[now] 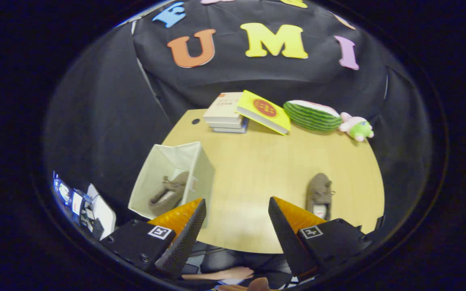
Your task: Open the storage box then place both shoes into the box .Put the left shoe in first, then the right shoe, with the right side of both shoes facing outward in a uniform manner.
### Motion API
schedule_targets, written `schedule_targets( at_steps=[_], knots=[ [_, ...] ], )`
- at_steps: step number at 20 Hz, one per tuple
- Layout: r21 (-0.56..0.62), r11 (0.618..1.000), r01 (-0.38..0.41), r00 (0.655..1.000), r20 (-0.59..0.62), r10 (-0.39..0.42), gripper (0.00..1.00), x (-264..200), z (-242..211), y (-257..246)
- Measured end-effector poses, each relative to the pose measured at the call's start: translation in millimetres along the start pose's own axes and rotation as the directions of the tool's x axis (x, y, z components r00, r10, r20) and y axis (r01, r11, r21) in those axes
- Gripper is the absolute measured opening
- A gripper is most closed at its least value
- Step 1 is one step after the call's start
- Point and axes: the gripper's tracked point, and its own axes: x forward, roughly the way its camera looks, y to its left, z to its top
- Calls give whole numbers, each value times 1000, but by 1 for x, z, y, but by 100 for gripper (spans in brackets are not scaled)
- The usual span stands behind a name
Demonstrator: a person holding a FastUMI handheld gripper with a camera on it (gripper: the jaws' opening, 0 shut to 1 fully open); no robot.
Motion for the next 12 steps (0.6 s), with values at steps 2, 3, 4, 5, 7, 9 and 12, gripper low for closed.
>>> schedule_targets(
  at_steps=[2, 3, 4, 5, 7, 9, 12],
  knots=[
    [66, 997, 40, 998, -53, -36, 98, 4, -17, -46],
    [89, 994, 62, 996, -73, -56, 98, 5, -25, -68],
    [105, 991, 88, 993, -85, -79, 98, 9, -31, -90],
    [114, 987, 112, 990, -102, -101, 98, 18, -35, -110],
    [141, 981, 135, 983, -146, -114, 98, 31, -46, -138],
    [158, 977, 144, 976, -187, -113, 98, 50, -55, -160],
    [163, 973, 161, 961, -250, -117, 99, 76, -73, -189]
  ],
)
